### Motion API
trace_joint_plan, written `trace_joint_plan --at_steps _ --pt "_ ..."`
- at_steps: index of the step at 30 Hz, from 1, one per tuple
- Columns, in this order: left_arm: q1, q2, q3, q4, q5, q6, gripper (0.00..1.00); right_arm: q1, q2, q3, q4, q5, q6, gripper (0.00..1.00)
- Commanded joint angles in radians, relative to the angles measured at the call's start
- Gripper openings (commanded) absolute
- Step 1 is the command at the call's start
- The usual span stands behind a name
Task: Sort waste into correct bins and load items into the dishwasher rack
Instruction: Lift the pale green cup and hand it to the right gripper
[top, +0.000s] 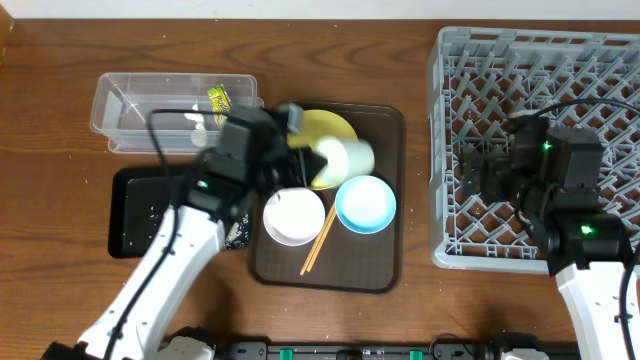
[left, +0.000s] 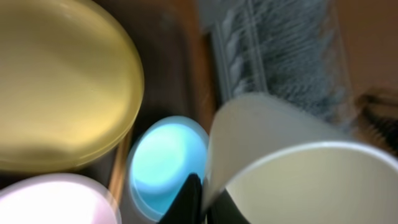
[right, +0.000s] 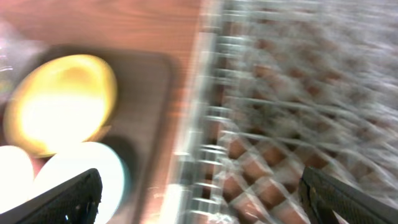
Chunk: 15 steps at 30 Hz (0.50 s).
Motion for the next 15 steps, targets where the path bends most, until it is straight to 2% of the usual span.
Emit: trace_joint_plan --at_steps 1,6,9,15 --pt "0.059 0.055 0.015 0.119 0.281 -0.175 0.06 0.006 0.042 0.017 -0.004 -0.437 -0.158 0.99" --pt "0.053 0.179 0.015 0.332 0.657 -0.286 0.06 0.012 0.133 0.017 -0.035 -0.875 -0.336 0.99" --pt "0.034 0.214 0.015 0.343 0.737 -0.296 0.06 0.024 0.183 0.017 -0.036 -0.956 -0.380 0.99" --pt "0.002 0.225 0.015 0.343 0.763 -0.296 0.06 0.040 0.245 0.017 0.020 -1.002 -0.383 0.99"
